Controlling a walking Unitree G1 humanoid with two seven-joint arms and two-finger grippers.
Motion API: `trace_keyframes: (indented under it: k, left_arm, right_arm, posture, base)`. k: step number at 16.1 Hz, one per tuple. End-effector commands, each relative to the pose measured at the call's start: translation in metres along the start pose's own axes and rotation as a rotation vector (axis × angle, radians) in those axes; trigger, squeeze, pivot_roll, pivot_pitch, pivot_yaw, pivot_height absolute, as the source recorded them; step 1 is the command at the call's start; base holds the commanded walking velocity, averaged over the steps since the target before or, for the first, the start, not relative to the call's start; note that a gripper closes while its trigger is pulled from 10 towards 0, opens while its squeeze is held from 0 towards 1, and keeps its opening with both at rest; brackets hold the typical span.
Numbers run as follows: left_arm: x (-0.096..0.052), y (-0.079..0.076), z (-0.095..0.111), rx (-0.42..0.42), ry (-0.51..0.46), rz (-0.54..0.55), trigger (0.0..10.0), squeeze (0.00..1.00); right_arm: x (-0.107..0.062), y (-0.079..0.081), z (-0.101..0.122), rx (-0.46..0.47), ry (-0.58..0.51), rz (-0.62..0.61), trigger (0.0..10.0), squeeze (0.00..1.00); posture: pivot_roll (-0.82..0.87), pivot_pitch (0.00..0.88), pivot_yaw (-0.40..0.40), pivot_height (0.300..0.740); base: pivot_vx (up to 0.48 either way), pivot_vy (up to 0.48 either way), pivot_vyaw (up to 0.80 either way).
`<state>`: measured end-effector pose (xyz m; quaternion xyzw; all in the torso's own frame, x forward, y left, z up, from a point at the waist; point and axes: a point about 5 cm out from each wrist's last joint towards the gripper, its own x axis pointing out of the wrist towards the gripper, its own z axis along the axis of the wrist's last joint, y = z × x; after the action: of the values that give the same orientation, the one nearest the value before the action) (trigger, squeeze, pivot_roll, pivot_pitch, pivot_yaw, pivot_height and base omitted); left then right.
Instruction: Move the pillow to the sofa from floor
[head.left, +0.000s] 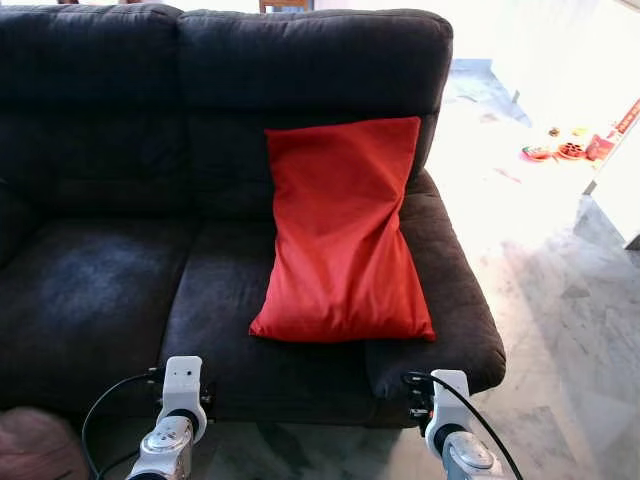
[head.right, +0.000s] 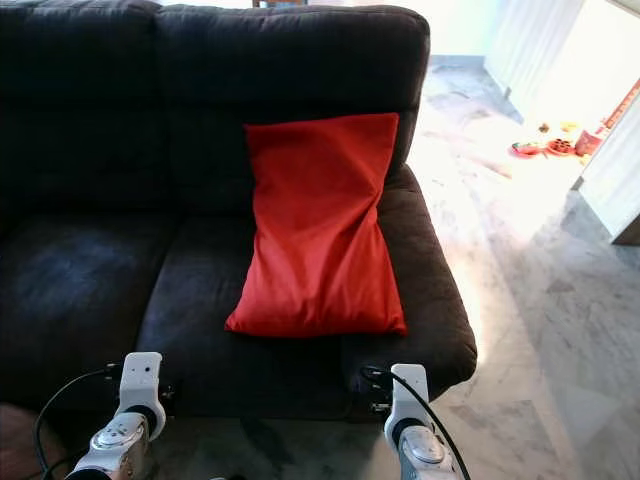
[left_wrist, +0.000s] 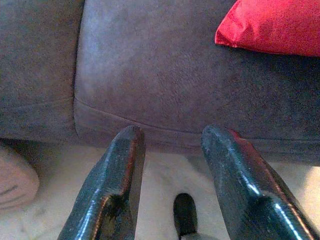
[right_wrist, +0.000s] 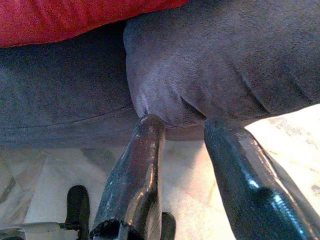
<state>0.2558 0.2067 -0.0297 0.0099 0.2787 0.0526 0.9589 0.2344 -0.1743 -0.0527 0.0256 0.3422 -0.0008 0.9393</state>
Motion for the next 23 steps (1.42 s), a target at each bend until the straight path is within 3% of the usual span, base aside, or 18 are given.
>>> trace_keyframes:
  k: [1,5,10,16,23]
  left_arm:
    - [-0.001,0.001,-0.003,-0.044,0.02,-0.002,10.0,0.0]
    - [0.0,-0.012,-0.006,-0.038,0.039,-0.073,10.0,0.0]
    - [-0.003,-0.014,-0.012,-0.053,0.057,-0.05,10.0,0.0]
    - [-0.01,-0.005,-0.032,-0.04,0.127,-0.001,10.0,0.0]
    - [-0.013,-0.005,-0.039,-0.038,0.147,0.0,10.0,0.0]
  right_arm:
    - [0.001,-0.002,0.006,0.001,-0.022,-0.008,10.0,0.0]
    - [0.002,-0.004,0.009,-0.003,-0.024,-0.018,10.0,0.0]
    - [0.002,-0.007,0.009,-0.011,-0.017,-0.015,10.0,0.0]
    - [-0.001,-0.006,-0.004,-0.006,0.026,-0.025,10.0,0.0]
    - [-0.005,-0.008,-0.016,-0.007,0.064,-0.034,10.0,0.0]
  posture:
    - [0.07,0.093,-0.05,0.74]
    - [0.06,0.099,-0.065,0.74]
    - [0.05,0.102,-0.079,0.74]
    - [0.06,0.089,-0.073,0.74]
    - [0.07,0.067,-0.063,0.74]
  base:
    - [0.0,0.0,0.0]
    - [0.0,0.0,0.0]
    - [0.0,0.0,0.0]
    - [0.0,0.0,0.0]
    - [0.0,0.0,0.0]
